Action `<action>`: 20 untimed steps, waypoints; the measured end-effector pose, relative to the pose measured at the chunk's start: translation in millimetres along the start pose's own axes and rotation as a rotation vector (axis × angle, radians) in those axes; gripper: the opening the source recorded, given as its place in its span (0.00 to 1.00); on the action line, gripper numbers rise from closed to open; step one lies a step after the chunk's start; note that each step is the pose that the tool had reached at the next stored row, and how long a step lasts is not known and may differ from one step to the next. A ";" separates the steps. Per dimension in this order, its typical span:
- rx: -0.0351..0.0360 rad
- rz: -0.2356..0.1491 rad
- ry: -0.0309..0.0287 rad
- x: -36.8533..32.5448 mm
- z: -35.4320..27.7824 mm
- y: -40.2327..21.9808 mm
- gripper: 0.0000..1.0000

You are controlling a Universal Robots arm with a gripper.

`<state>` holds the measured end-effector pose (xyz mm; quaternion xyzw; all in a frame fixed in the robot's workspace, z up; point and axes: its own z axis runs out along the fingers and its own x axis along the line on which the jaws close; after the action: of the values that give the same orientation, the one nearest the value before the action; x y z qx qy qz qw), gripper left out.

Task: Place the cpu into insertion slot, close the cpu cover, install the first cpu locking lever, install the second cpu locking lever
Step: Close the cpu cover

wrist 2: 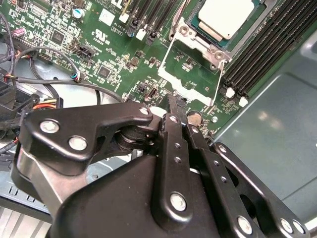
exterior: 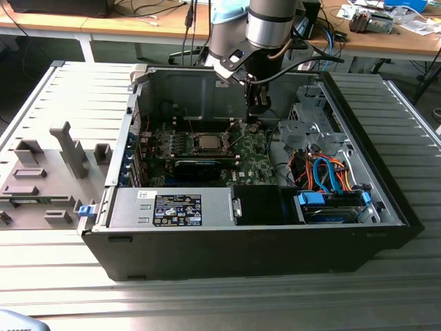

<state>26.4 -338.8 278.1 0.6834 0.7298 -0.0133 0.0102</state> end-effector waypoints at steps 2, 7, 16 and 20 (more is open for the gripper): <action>-0.0001 0.000 0.0001 0.0 0.1 0.6 0.11; 0.0000 0.000 0.0001 -0.1 0.2 2.1 0.11; 0.0000 0.000 0.0001 -0.3 0.5 5.1 0.11; 0.0000 0.000 0.0001 -0.4 0.6 6.6 0.11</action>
<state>33.1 -338.8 277.5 0.6834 0.7298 -0.0133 0.0102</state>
